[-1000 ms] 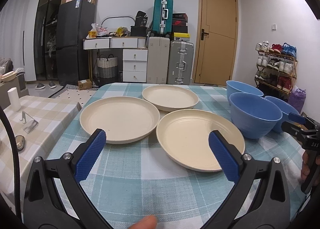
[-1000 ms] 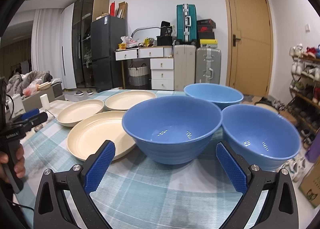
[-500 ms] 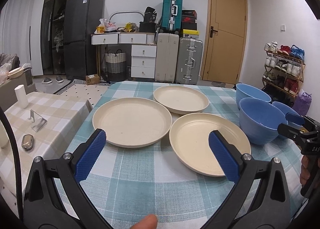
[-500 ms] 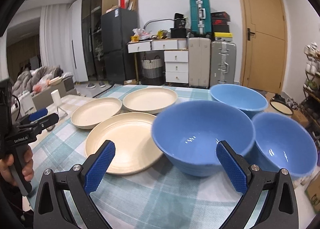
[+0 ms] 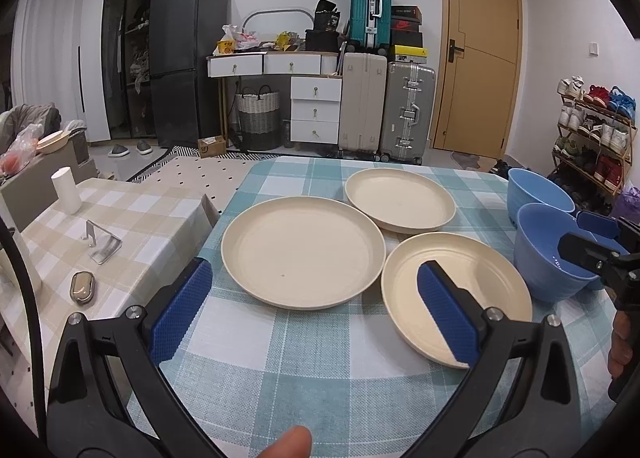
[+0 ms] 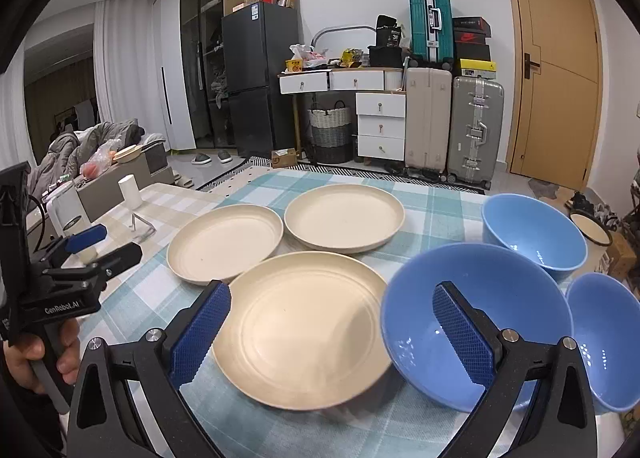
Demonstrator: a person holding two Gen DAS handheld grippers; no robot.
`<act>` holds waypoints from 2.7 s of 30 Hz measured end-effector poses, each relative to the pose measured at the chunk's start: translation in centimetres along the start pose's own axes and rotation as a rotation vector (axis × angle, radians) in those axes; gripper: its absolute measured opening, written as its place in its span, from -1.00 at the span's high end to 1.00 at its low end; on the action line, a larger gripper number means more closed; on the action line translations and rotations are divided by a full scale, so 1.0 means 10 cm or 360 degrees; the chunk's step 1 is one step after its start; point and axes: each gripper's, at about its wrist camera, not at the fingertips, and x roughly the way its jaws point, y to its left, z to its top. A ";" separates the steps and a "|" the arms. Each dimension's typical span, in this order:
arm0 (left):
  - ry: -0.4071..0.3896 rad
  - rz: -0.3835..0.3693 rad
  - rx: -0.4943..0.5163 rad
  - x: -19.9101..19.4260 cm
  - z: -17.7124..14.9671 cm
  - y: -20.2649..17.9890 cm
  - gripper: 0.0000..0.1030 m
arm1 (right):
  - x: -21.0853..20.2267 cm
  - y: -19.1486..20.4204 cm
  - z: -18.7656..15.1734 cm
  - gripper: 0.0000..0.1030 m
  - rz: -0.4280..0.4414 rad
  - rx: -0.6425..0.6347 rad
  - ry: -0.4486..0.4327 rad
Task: Organize plates and bowls
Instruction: 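Move both grippers toward the rim of a cream plate, then close the left gripper on the plate rim while the right gripper closes on it too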
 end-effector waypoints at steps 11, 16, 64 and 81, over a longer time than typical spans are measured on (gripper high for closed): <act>0.0072 0.0018 -0.0140 0.30 0.17 0.35 -0.99 | 0.41 0.30 0.28 -1.00 0.0056 -0.0042 0.0081; 0.0132 0.0037 -0.0147 0.47 0.17 0.50 -0.99 | 0.65 0.41 0.35 -1.00 0.0081 -0.0047 0.0126; 0.0564 0.0106 -0.0273 1.92 0.17 1.05 -0.63 | 2.58 0.77 0.49 -0.51 0.0328 -0.0025 0.0542; 0.0676 0.0090 -0.0271 2.20 0.02 1.03 0.20 | 2.95 0.64 0.41 0.13 0.0305 0.0096 0.0630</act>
